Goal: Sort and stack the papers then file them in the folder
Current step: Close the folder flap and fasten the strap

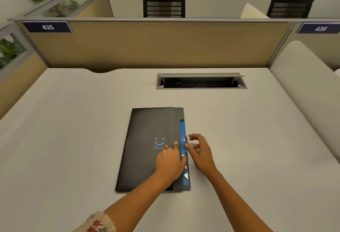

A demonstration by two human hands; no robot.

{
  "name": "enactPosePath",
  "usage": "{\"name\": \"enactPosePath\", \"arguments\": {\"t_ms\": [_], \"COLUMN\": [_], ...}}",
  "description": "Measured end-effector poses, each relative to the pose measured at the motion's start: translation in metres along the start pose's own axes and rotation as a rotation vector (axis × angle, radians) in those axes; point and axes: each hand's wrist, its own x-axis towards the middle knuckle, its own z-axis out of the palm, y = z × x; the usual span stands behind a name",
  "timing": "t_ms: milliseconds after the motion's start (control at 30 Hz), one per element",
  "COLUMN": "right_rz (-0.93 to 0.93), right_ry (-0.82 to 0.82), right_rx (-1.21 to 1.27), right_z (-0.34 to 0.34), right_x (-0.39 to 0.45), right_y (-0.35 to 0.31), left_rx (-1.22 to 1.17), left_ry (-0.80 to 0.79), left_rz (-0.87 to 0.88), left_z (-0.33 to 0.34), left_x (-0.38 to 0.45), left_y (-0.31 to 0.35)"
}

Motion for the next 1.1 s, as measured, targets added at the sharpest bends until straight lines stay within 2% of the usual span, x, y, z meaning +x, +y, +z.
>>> {"name": "enactPosePath", "arguments": {"t_ms": [233,467,633,933,1100], "right_rz": [-0.085,0.0,0.071,0.223,0.386], "right_ry": [-0.17,-0.132,-0.103,-0.167,-0.152], "right_rx": [-0.13,-0.183,-0.199,-0.178,-0.158], "right_z": [0.007,0.017,0.02,0.02,0.022], "right_x": [0.028,0.034,0.037,0.049,0.056], "right_y": [-0.002,-0.001,-0.003,-0.015,-0.022], "left_rx": [-0.251,-0.494,-0.529,-0.553,-0.549], "left_ry": [-0.021,0.001,0.001,-0.018,-0.017], "left_rz": [0.049,0.079,0.077,0.078,0.072], "left_z": [0.01,0.014,0.015,0.017,0.019], "left_x": [0.008,0.01,0.013,0.017,0.018], "left_y": [-0.039,-0.055,-0.057,-0.059,-0.06]}}
